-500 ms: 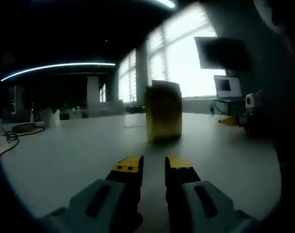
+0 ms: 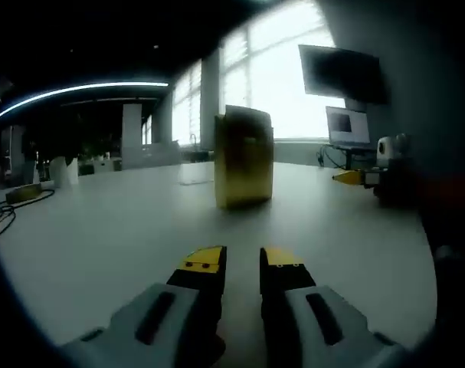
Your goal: Extract single mask from mask box in order stack masks on table
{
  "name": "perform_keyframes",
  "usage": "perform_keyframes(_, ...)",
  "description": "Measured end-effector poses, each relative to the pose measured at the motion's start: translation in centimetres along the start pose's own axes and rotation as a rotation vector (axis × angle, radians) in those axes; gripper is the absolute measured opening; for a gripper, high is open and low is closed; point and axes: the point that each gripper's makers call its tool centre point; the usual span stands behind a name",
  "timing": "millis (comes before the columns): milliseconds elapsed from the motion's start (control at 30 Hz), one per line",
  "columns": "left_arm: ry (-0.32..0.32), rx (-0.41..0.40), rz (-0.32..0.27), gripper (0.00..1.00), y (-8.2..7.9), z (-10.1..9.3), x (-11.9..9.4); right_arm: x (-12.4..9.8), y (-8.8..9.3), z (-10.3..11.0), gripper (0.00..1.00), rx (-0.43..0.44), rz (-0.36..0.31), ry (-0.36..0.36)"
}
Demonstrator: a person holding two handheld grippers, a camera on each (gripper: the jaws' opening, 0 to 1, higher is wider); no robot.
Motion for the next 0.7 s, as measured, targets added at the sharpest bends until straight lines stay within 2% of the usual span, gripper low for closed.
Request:
perform_keyframes(367,-0.033,-0.044,0.027,0.11,0.5,0.4,0.3,0.0,0.3,0.7,0.04,-0.032,0.018,0.004)
perform_keyframes(500,-0.033,-0.058,0.07,0.11,1.2,0.5,0.6,0.0,0.3,1.2,0.04,-0.039,0.023,-0.005)
perform_keyframes(600,0.006,-0.074,0.153,0.11,2.7,-0.2,0.9,0.0,0.1,1.3,0.03,-0.039,0.012,-0.015)
perform_keyframes(667,-0.007,-0.053,0.147,0.11,2.4,-0.2,0.9,-0.2,0.0,1.5,0.03,-0.046,0.003,-0.021)
perform_keyframes(700,-0.008,-0.043,0.145,0.11,2.3,-0.2,0.8,-0.3,-0.1,1.7,0.03,-0.079,-0.001,-0.024)
Point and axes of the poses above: the point that each gripper's makers call its tool centre point, and the gripper's own axes: x roughly forward along the fingers, z roughly to its left, y roughly out of its underside, and after that the axes turned 13 degrees about x, right-handed
